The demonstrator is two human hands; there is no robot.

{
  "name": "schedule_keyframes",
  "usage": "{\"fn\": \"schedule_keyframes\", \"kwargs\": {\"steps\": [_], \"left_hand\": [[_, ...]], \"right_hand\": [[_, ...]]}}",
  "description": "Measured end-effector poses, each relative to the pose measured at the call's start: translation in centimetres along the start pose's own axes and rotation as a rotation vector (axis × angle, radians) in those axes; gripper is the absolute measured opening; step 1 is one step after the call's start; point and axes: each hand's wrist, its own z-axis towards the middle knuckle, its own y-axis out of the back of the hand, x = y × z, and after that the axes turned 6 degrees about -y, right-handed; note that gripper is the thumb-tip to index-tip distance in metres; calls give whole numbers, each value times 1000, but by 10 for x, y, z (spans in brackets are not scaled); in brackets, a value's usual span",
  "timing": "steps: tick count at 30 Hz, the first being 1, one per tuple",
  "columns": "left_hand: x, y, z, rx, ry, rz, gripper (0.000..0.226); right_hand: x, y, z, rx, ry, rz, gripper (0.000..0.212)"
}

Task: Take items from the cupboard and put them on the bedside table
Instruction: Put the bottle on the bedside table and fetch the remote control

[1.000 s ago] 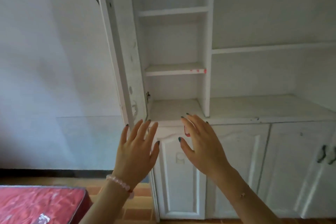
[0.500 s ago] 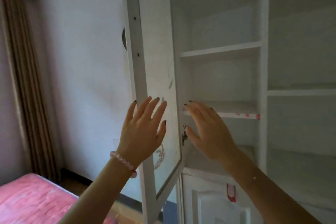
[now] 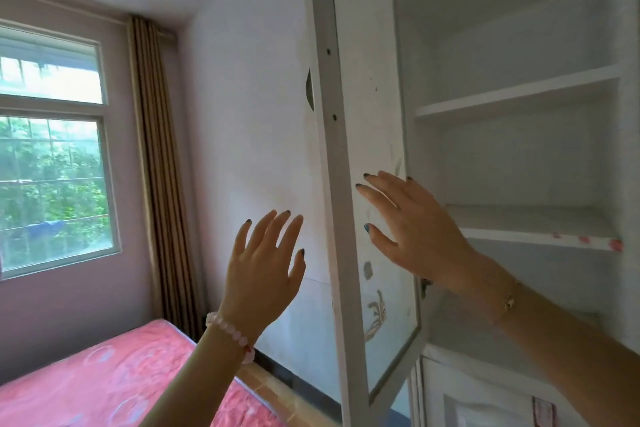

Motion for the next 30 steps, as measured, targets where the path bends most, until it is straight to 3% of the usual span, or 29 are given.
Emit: {"fn": "schedule_keyframes", "kwargs": {"steps": [6,10,15,24,30], "left_hand": [[15,-4,-9,-15,5,-16,48],[20,-9,-17,22,8,-41,49],[20,-18,-24,81,3,-87,53],[3,-27,-29,88,-69,-171,50],[-28,-31,-24,59,-129,-264,51]], "right_hand": [[19,-27,28,117,315,-193,48],[19,-39,30,201,359,-274,42],[14,-39,30,161,398,-331,33],[-12,-4,-14,-7,296,-282,25],[-49,34,-58,44,107,-281,26]]}}
